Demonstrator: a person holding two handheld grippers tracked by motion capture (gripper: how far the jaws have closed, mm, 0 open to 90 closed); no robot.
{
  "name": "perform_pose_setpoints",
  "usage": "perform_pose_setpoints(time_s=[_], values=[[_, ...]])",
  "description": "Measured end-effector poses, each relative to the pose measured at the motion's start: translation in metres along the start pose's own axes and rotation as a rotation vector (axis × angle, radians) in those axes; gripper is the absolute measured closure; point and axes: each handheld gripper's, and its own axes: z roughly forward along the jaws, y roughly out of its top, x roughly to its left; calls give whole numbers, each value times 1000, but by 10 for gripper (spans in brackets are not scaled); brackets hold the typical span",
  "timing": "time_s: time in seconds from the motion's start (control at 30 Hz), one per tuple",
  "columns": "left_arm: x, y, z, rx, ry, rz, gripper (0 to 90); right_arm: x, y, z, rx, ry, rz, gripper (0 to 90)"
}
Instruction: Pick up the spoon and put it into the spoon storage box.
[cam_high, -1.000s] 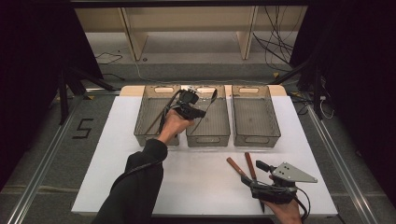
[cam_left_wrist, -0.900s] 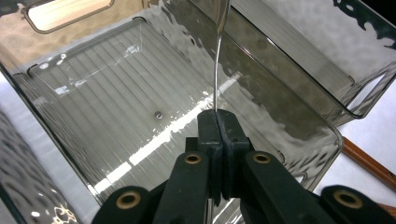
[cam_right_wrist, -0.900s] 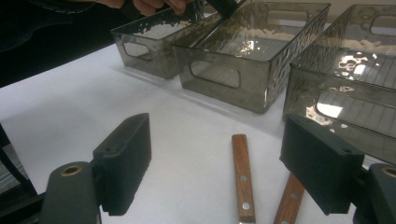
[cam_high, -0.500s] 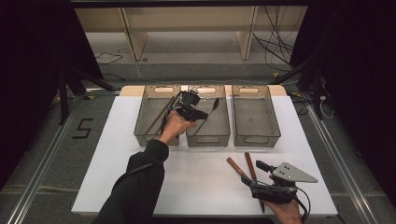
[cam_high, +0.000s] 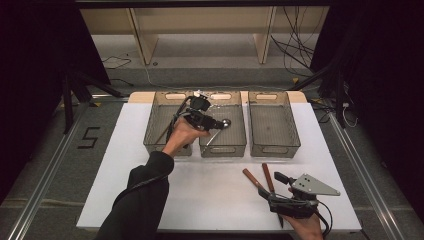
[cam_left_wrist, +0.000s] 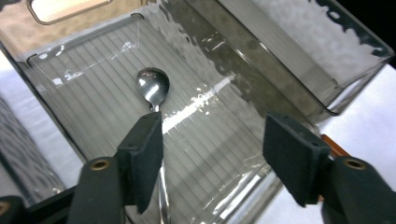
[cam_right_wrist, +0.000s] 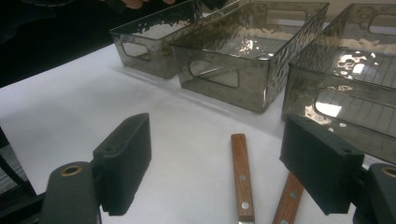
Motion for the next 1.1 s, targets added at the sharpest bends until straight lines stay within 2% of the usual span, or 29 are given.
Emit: perform_pose_setpoints(time_s=[0.03,0.1,0.33,0.4,0.53,0.63,0.67,0.73,0.9,1.1], values=[[0,-1,-5,-8,-4,9,367,0,0,0,0,0,0,252],[-1,-5,-14,-37,-15,0,337,0,0,1,5,-4,1,253],[-5,-14,-28,-73,-39,10,263,0,0,2,21,-25,8,254],[-7,-21,-35,-78,-35,27,252,-1,-1,2,27,-32,10,254],[-9,-34,-47,-96,-37,36,236,-2,-1,2,44,-47,22,255],[-7,-42,-54,-113,-40,24,228,-2,-1,2,49,-52,24,256],[-6,-50,-60,-127,-39,18,225,-3,-1,3,53,-54,25,256],[-5,-56,-65,-131,-43,31,221,-3,-1,3,62,-62,31,255],[-4,-71,-76,-147,-58,34,208,-4,-1,4,77,-81,39,257],[-3,-86,-85,-167,-52,34,199,-7,-3,5,106,-112,70,261]])
